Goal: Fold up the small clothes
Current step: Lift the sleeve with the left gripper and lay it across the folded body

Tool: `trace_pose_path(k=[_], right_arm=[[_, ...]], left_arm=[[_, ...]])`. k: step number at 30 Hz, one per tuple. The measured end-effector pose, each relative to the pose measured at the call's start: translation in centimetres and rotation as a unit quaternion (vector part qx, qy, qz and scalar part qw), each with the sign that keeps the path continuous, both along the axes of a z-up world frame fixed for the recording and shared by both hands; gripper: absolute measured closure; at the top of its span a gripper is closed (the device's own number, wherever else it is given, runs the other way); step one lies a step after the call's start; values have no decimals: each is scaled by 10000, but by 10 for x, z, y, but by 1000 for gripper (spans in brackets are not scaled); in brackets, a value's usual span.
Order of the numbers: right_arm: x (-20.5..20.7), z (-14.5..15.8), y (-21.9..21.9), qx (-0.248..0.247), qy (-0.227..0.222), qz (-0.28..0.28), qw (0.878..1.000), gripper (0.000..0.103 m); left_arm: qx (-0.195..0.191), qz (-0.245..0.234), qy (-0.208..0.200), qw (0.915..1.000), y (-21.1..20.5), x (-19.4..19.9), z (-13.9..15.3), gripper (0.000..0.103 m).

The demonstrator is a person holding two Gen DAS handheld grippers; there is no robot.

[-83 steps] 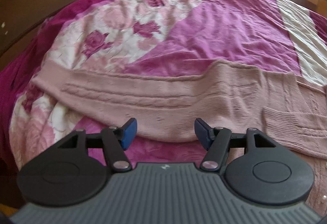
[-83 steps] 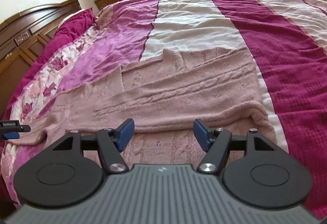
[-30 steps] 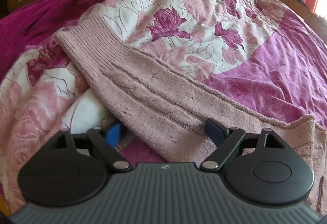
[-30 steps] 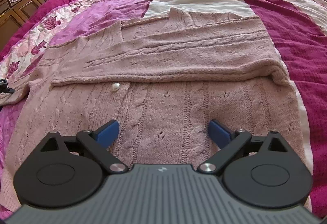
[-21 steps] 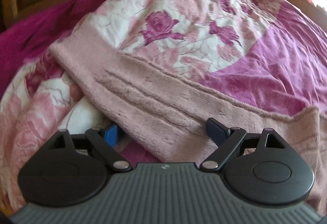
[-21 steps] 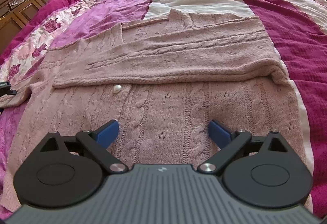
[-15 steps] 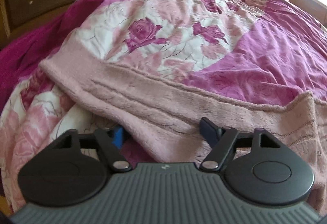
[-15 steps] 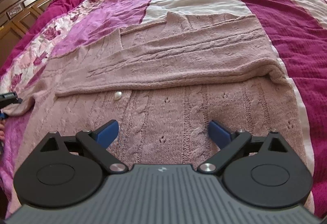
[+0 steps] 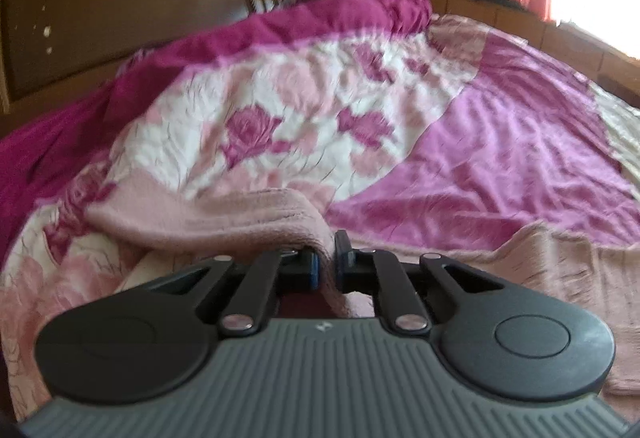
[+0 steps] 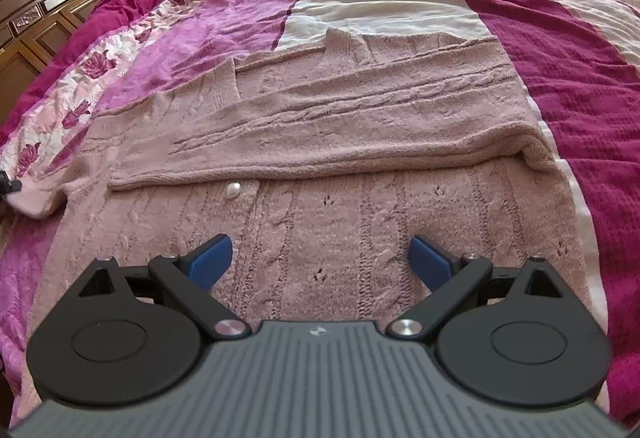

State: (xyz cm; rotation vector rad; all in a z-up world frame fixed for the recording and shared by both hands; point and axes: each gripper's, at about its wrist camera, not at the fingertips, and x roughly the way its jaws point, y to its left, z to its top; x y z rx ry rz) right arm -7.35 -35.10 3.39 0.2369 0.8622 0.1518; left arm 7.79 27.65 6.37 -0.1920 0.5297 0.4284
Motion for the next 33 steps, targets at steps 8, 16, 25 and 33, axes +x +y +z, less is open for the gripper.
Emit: trace_pose_path(k=[8,16,25,33], right_arm=[[6,8,26,-18,-96,121,9999,4],[3,-6,49,-399,-4,524,9978,3],[-1,-9,47,-328,21,580,9978,1],[0,-13,52,-464,45,647,9968,0]], left_arm=[[4,-189,-526,9984,-21,-11,34,94],[132,-650,-816,9945,-46,-15,63,99],[-436,-280,-146,9986,-35,-13,31,67],[-887,166,175,9958,-13,-2,3,44]])
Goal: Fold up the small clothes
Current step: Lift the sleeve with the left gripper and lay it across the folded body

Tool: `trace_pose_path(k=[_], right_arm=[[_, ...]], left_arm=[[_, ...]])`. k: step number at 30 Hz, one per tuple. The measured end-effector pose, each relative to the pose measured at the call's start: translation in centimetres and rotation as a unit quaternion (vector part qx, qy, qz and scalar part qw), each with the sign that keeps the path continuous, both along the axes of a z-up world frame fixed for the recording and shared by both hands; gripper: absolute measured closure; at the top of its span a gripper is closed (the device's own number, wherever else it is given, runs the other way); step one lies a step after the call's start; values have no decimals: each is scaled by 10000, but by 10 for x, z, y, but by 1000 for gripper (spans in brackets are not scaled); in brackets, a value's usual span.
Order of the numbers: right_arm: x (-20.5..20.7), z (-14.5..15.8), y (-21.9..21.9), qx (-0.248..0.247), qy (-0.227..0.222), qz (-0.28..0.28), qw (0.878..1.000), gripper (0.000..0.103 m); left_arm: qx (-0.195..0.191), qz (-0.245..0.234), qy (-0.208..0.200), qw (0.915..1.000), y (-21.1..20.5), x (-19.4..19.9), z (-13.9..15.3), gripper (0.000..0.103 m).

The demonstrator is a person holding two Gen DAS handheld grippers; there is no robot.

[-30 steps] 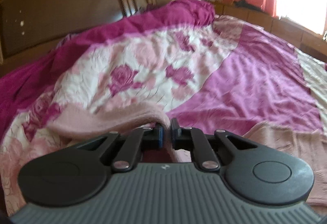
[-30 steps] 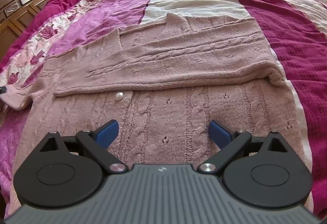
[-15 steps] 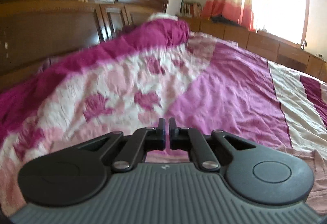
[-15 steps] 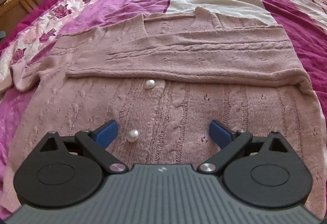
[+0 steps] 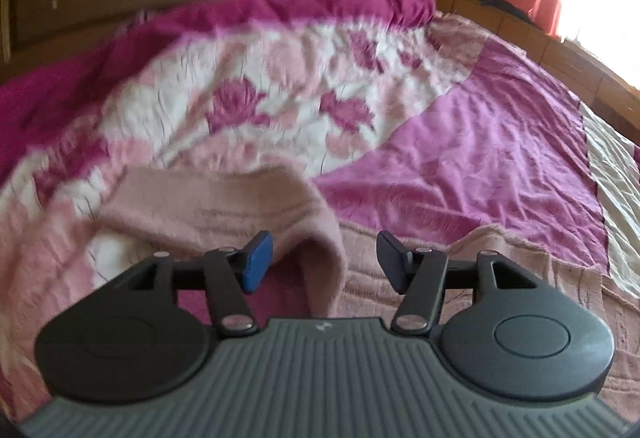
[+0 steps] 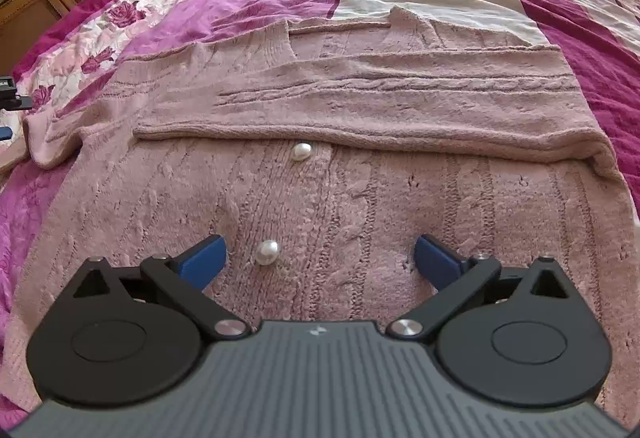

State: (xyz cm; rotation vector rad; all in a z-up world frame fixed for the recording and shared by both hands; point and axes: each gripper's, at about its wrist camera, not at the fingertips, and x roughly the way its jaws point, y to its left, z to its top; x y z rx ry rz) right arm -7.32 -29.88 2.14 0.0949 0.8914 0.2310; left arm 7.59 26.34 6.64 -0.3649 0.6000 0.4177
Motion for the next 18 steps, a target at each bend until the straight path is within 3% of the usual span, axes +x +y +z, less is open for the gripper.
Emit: trace_pose_path(k=[6,15,17,18], right_arm=[[1,-1,1,-50,15,27,10000,0],[2,-2,3,-104,37,42,9999,0],[2,-1,3,-98,40,42,9999,0],[2,-2,3,-93,40,42,9999,0]], left_arm=[[24,183,325,9993,3,21,-21,44],[53,477,198,9987,20,32,-25,45],[-7,415,145,9990,24,33,-25,58],[-51,320,100,9994,25,32,-24,82]])
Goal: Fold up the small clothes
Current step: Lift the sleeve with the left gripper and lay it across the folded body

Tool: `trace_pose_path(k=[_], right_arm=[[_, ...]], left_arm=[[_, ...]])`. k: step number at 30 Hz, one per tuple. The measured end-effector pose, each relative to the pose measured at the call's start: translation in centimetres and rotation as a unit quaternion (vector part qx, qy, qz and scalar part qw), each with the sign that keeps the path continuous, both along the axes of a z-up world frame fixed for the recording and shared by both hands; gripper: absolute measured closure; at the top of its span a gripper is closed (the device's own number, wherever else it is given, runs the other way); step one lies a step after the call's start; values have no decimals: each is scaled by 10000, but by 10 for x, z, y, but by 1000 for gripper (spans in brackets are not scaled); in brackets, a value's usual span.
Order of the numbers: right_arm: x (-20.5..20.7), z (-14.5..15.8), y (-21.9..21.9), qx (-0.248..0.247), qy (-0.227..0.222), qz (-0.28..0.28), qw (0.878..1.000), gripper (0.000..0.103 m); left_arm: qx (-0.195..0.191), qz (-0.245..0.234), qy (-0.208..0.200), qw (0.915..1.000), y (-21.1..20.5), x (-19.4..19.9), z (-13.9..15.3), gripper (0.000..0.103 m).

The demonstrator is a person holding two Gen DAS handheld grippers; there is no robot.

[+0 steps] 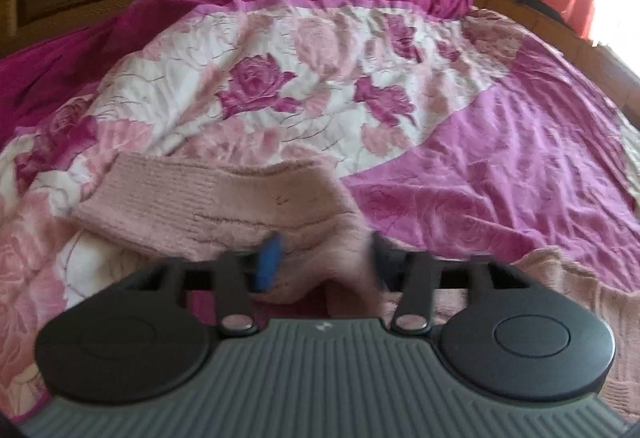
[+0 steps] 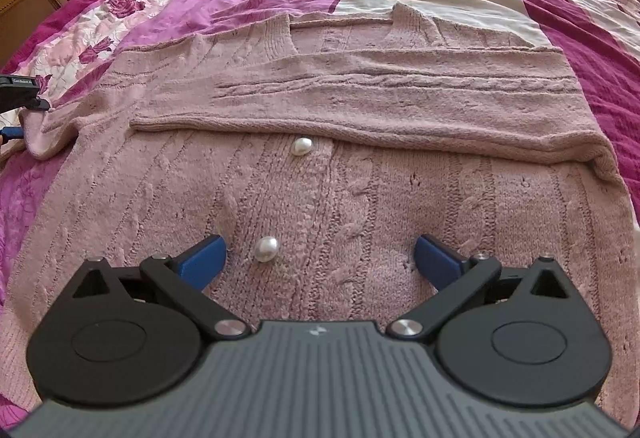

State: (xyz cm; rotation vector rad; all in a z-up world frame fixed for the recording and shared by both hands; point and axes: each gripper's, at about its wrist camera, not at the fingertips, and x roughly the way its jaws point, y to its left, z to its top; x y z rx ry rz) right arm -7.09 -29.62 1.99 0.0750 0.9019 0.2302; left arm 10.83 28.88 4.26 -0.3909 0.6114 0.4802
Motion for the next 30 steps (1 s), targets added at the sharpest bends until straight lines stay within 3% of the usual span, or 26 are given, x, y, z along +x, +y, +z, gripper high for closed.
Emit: trace_pose_path(k=[5,12,22,30], right_arm=[[0,0,0,1,-6,2,10000,0],[0,-1,0,19,-15,-2,10000,0],[-2,0,-3,98,-46,-7,9999,0],[-3,0,-7,237,-68,-28,9997,0]], left_arm=[[178,-153,-257,9994,-4,-9,12,88],[-49,-383,-920,9950,-17,-27,48,89],[-45,-1392,-1838,9730,-89,-34,103,89],[-127,-2332,-1742,9566,-168,-15,96,89]])
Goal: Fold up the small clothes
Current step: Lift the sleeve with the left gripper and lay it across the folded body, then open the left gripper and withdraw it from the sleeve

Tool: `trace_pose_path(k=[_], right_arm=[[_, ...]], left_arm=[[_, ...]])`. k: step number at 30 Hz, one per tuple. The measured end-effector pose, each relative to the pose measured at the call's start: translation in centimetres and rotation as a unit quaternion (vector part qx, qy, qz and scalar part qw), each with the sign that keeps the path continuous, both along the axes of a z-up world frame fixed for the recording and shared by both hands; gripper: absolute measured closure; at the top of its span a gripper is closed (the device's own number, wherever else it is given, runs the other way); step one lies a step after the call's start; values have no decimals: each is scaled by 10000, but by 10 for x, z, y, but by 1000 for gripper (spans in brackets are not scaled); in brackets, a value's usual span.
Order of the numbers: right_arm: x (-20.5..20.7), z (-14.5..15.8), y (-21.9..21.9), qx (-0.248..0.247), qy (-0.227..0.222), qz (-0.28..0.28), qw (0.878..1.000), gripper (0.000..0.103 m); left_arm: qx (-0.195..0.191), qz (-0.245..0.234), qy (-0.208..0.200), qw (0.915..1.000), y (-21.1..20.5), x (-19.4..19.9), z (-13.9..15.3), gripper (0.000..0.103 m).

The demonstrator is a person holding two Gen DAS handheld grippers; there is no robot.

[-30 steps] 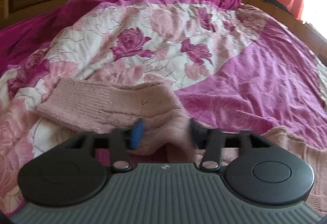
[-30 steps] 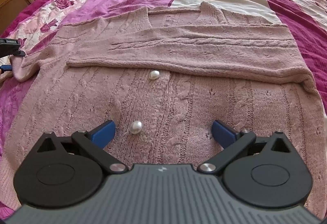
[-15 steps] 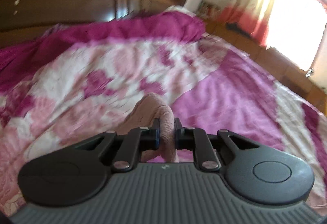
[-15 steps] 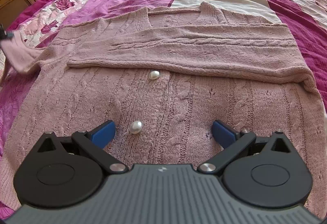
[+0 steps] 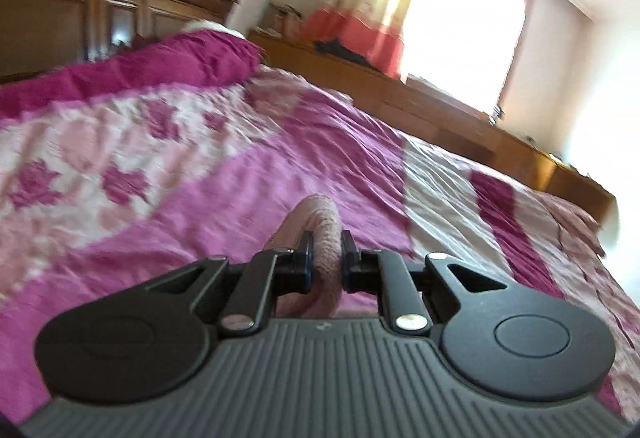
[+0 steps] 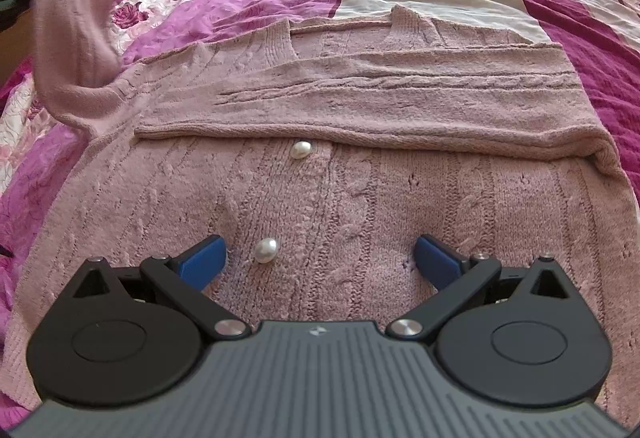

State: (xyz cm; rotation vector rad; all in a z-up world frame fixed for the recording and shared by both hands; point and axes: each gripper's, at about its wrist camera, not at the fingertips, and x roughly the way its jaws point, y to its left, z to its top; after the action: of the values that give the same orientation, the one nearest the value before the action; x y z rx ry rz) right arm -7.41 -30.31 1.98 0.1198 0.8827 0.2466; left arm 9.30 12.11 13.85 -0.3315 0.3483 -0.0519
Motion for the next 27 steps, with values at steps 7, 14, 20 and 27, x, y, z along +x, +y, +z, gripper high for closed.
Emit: trace_pose_path(k=[7,14,20,27], right_arm=[[-1,-1,-3,94,-29,12,10000,0],[-2,-2,-2,52,-58,34,10000,0],[-2,-3,-2,52,-75,44,9999,0],[-1,-3,-2,80,-77,44,9999,0]], left_arm=[[124,-648,408,9970,-53,5,-34,89],[392,-1060,981,9887,-81,9,-73,89],[594,-1338,1259,9812,-94,11,-89,88],[712,-1641,1646,9700,-103,15,-99,75]])
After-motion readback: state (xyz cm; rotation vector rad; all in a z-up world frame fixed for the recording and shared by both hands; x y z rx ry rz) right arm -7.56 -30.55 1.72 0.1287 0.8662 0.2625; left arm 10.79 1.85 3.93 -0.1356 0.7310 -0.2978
